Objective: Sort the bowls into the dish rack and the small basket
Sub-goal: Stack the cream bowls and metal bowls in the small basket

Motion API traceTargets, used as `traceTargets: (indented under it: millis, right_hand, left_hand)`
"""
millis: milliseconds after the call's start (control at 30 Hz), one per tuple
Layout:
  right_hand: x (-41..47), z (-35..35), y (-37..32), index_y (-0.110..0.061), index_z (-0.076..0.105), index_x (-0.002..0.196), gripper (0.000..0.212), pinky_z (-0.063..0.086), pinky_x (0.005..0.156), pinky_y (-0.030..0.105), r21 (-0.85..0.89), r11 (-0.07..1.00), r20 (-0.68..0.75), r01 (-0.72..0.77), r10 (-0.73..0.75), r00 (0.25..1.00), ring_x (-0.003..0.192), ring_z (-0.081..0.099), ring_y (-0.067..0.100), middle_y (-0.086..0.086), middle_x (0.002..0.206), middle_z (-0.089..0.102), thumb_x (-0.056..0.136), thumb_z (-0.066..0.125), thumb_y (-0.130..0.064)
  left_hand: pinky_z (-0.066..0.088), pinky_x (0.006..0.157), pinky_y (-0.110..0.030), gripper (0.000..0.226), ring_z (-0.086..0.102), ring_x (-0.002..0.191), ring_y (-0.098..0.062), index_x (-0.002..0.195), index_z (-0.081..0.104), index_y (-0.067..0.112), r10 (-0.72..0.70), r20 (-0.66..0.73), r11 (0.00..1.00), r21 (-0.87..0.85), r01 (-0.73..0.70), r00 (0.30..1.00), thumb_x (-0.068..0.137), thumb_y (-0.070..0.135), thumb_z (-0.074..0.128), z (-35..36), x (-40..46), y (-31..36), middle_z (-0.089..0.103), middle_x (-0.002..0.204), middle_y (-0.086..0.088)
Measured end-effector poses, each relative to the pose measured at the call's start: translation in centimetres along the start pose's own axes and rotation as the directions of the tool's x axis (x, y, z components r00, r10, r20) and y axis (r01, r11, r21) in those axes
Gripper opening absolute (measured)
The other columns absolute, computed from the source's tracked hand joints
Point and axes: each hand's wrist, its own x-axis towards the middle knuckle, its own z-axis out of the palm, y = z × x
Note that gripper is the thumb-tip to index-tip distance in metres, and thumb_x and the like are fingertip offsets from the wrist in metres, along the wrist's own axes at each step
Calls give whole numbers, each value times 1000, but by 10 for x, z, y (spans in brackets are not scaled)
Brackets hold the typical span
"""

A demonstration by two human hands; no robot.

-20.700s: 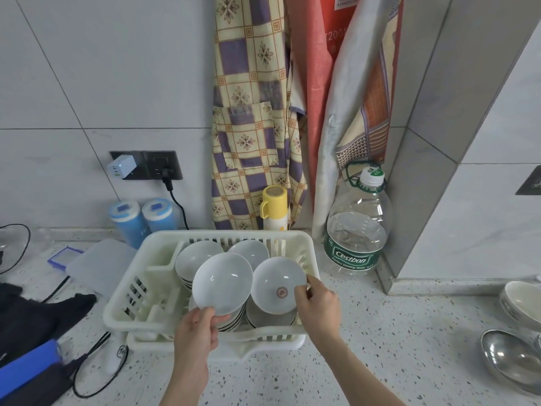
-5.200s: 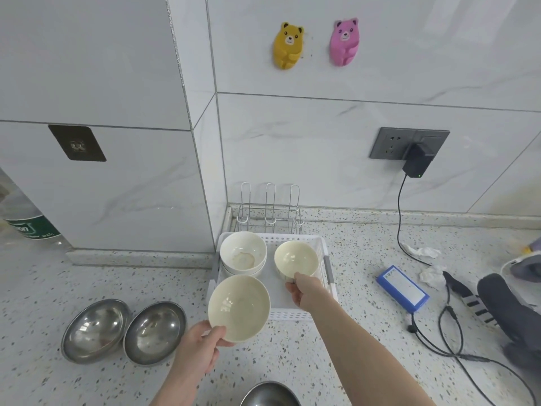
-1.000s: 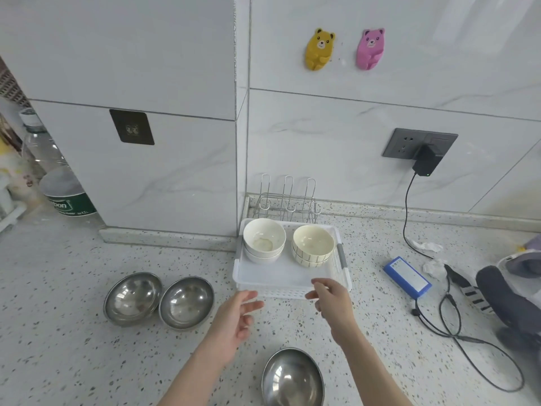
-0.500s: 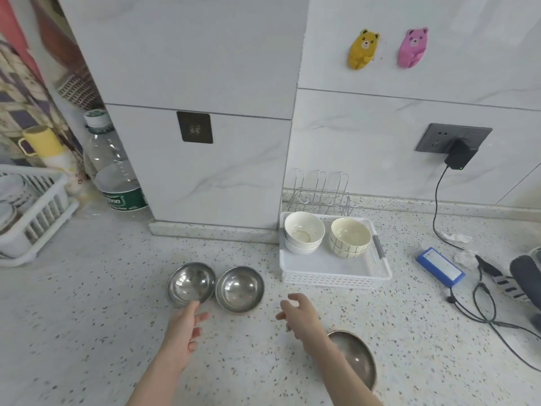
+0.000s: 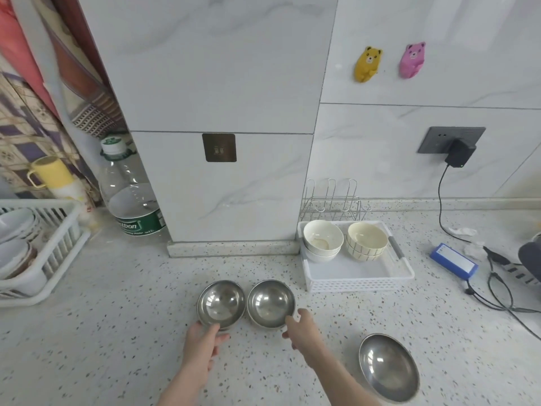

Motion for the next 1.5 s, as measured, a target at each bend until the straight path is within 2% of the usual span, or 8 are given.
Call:
traceTargets:
  millis: [67, 167, 300, 467, 733, 967, 1233, 1500]
  right_hand:
    - [1, 4, 1, -12, 20, 152, 59, 45, 55, 24, -7, 1000, -34, 2, -2, 999, 60, 52, 10, 3, 92, 68, 98, 40, -27]
    - [0, 7, -1, -13, 22, 151, 57, 48, 58, 25, -26, 1000, -70, 1, -3, 998, 68, 58, 10, 1, 92, 67, 98, 39, -22]
    - [-2, 11, -6, -16, 23, 152, 58, 45, 60, 25, -64, 998, -103, 5, -12, 995, 81, 62, 7, 2, 106, 65, 96, 37, -19]
    - [0, 15, -10, -14, 30, 147, 53, 54, 67, 31, -130, 991, -131, 19, -36, 991, 80, 66, 13, 2, 100, 67, 95, 38, -24]
    - [-2, 1, -3, -15, 43, 129, 38, 45, 59, 28, -60, 998, -131, 34, -41, 990, 69, 57, 15, 5, 93, 68, 92, 39, -17]
    - [-17, -53, 1, -32, 49, 118, 29, 42, 53, 20, 83, 984, -99, 157, -149, 984, 57, 59, 0, -3, 74, 71, 93, 43, -20]
    - [-19, -154, -9, -31, 56, 116, 29, 42, 49, 11, 210, 936, -200, 284, -243, 949, 63, 60, 5, 1, 71, 73, 93, 46, -17]
    - [-1, -232, 10, -29, 55, 121, 29, 44, 56, 21, 248, 925, -285, 288, -214, 934, 67, 60, 12, 0, 69, 72, 95, 48, -18]
  left_hand:
    - [23, 35, -17, 27, 36, 46, -13, 120, 54, 15, 19, 22, 1000, -16, -19, 1000, 95, 21, 61, -2, 1, 0, 78, 84, -9]
    - [23, 33, -18, 42, 37, 46, -14, 135, 47, 20, 21, 20, 998, -56, -20, 1000, 95, 20, 61, -6, 3, 1, 78, 85, -12]
    - [23, 32, -18, 43, 37, 48, -15, 138, 43, 20, 36, 34, 998, -58, -34, 999, 98, 16, 56, -8, 8, 1, 77, 84, -14]
    - [24, 31, -18, 35, 34, 48, -16, 132, 47, 12, 54, 68, 998, -34, -52, 996, 98, 7, 51, -8, 13, 4, 75, 82, -20]
    - [26, 30, -18, 51, 33, 47, -15, 144, 40, 17, 74, 51, 984, -168, -65, 996, 96, 7, 52, -10, 6, 10, 76, 83, -21]
    - [24, 31, -15, 53, 32, 34, -6, 146, 37, 17, 151, -17, 943, -299, -149, 988, 96, 8, 52, 22, -16, 27, 73, 90, -25]
    - [27, 32, -16, 46, 34, 39, -7, 138, 45, 19, 240, 36, 930, -294, -220, 970, 95, 20, 60, 99, -48, 51, 76, 86, -19]
    - [27, 33, -16, 29, 36, 46, -11, 122, 55, 19, 293, 124, 924, -294, -246, 948, 94, 22, 61, 175, -64, 62, 76, 87, -20]
